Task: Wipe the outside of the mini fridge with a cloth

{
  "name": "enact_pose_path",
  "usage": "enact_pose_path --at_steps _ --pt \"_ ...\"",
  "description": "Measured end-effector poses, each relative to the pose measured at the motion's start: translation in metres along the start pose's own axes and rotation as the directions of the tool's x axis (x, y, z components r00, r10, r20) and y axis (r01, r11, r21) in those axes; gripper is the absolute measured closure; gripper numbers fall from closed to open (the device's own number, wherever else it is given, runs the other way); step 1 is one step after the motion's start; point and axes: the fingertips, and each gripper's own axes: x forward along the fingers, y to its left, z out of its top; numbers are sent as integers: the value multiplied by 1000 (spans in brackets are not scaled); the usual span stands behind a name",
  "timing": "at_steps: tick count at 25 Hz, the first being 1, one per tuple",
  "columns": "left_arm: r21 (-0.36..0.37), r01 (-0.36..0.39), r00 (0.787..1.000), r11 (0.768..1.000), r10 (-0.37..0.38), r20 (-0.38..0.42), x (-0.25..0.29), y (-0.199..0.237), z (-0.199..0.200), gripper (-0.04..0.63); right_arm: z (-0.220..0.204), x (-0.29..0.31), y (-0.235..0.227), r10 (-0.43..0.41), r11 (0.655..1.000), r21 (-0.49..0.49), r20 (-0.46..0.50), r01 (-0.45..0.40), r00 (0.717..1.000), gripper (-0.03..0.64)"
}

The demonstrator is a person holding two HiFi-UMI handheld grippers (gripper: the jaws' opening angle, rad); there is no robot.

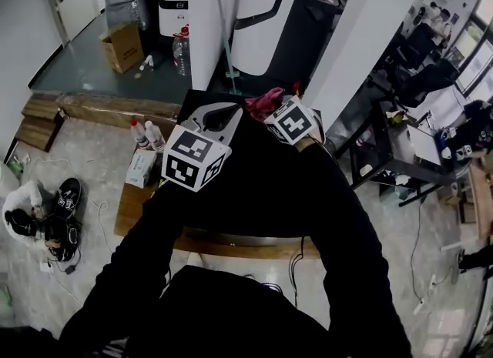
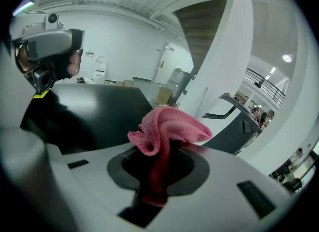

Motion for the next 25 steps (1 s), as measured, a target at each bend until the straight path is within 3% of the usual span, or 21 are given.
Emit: enact_pose_path --at_steps 9,16,19,25 --pt "2 22 999 1000 -22 26 29 -68 20 588 -86 -52 -59 -59 994 97 -14 60 998 535" --pt "3 -11 1000 1000 11 29 24 -98 24 588 -128 -82 -84 -110 984 136 -42 114 993 535" --pt "5 -42 999 999 42 31 11 -100 26 588 -123 -97 -83 -121 984 133 -3 121 993 535" --pt "10 -97 993 995 97 74 -28 -89 49 588 -47 -163 -45 -100 994 72 190 88 977 535"
